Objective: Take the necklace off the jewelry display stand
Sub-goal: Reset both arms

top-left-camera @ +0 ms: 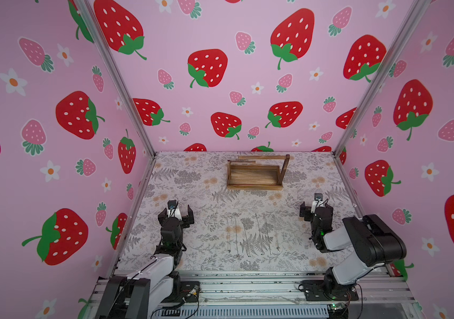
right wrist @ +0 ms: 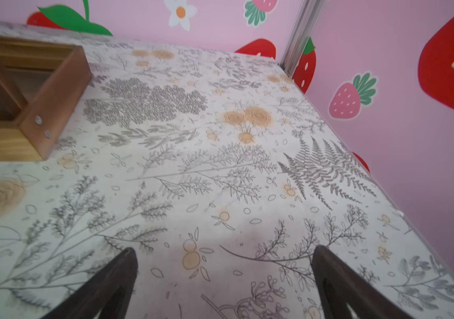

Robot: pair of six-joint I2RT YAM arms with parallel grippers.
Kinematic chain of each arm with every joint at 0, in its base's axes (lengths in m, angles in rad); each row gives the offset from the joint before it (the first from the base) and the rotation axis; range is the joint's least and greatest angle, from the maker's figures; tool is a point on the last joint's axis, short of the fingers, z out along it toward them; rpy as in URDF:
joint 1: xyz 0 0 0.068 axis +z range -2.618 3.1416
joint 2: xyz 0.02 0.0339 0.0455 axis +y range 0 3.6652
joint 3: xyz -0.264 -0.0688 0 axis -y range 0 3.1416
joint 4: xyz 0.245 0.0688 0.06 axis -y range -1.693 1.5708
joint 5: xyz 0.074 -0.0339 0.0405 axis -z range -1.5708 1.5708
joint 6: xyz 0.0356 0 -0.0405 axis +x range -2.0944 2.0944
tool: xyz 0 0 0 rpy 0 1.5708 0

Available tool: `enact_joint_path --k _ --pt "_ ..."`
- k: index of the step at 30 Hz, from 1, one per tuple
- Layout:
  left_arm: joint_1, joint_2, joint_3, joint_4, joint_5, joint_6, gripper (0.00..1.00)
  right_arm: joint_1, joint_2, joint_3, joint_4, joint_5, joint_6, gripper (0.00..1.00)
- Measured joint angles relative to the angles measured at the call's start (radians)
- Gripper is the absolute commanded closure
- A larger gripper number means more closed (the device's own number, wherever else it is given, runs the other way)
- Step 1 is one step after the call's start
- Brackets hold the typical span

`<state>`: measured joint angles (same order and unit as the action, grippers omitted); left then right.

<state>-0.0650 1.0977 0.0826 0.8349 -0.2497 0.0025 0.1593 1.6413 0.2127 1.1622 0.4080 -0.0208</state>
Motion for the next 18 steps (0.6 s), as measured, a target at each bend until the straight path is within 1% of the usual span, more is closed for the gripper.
enact_joint_path --k 4,10,13,15,18 --pt "0.017 0.123 0.035 0.057 0.073 0.003 0.01 -0.016 -0.009 0.029 0.027 -0.017 0.003 0.01" --pt "0.050 0.318 0.121 0.175 0.202 0.001 0.01 -0.063 -0.044 0.138 -0.087 -0.069 0.033 0.01" --pt "0.077 0.396 0.146 0.211 0.262 -0.006 0.01 -0.076 -0.045 0.155 -0.131 -0.101 0.041 0.01" --pt "0.095 0.429 0.166 0.203 0.300 -0.010 0.01 -0.083 -0.045 0.159 -0.164 -0.122 0.044 0.01" --pt "0.111 0.441 0.245 0.105 0.400 0.005 0.01 -0.097 -0.045 0.169 -0.212 -0.158 0.050 0.01"
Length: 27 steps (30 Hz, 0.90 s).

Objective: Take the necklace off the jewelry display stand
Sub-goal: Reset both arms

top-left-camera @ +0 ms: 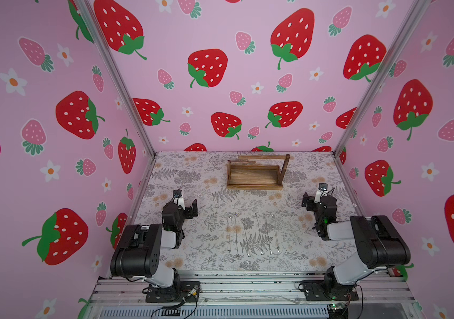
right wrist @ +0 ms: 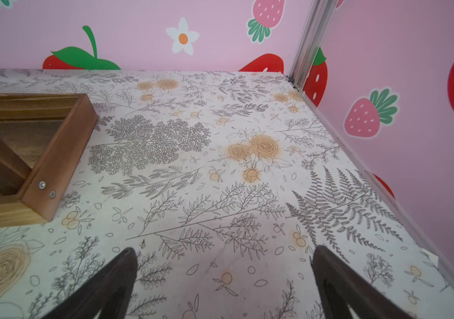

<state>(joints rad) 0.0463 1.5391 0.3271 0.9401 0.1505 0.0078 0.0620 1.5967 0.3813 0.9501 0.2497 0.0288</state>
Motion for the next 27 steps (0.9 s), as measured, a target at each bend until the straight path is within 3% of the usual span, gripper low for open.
enact_joint_path --k 3,8,15,27 --pt "0.009 0.006 0.079 -0.043 0.082 0.011 0.01 -0.008 0.000 0.010 -0.031 -0.023 0.004 0.01" --pt "0.014 0.006 0.093 -0.087 0.131 0.018 0.01 -0.023 0.000 0.026 -0.076 -0.057 0.014 0.01" --pt "0.008 0.006 0.094 -0.141 0.051 -0.006 0.01 -0.037 0.000 0.047 -0.108 -0.087 0.028 0.01" --pt "0.005 0.006 0.094 -0.146 0.023 -0.012 0.01 -0.037 0.000 0.047 -0.116 -0.094 0.031 0.01"
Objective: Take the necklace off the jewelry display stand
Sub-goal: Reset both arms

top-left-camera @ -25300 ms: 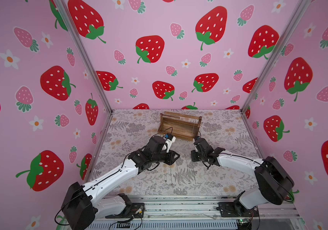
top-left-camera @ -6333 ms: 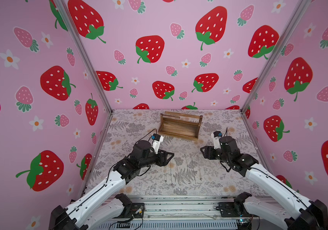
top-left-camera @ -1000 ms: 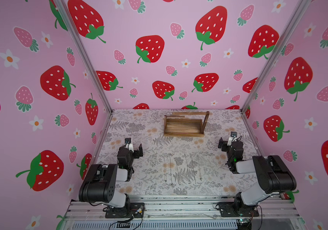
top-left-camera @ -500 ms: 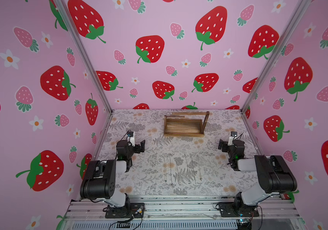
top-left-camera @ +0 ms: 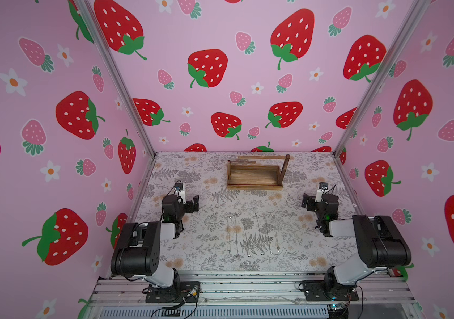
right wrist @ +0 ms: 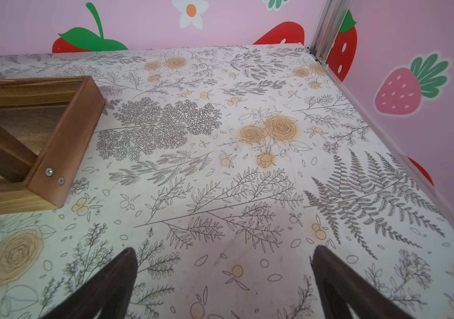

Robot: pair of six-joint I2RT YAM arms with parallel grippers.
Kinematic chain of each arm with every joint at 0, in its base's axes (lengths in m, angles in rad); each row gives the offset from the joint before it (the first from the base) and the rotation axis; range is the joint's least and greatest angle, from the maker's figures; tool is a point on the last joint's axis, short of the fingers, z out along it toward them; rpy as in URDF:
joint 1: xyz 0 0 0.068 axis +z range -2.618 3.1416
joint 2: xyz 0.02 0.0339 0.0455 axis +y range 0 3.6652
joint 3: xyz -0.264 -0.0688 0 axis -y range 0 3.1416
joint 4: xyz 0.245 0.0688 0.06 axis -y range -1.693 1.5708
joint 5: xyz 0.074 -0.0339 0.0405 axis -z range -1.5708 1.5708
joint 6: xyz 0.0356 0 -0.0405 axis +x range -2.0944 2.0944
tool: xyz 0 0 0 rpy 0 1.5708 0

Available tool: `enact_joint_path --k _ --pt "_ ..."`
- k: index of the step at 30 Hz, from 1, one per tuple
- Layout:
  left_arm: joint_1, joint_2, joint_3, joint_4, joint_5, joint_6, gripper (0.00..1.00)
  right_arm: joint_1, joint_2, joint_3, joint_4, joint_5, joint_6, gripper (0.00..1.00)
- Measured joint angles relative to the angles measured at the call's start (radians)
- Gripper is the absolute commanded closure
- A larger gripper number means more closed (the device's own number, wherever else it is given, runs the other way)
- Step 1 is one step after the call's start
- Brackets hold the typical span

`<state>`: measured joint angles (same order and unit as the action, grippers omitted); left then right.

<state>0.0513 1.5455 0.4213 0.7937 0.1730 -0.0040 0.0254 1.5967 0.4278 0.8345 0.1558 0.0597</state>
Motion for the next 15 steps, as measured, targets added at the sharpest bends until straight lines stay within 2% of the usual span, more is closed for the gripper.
enact_joint_path --k 15 --pt "0.000 0.000 0.000 0.000 -0.001 0.000 0.01 -0.007 0.000 0.007 -0.016 -0.018 0.001 0.01"
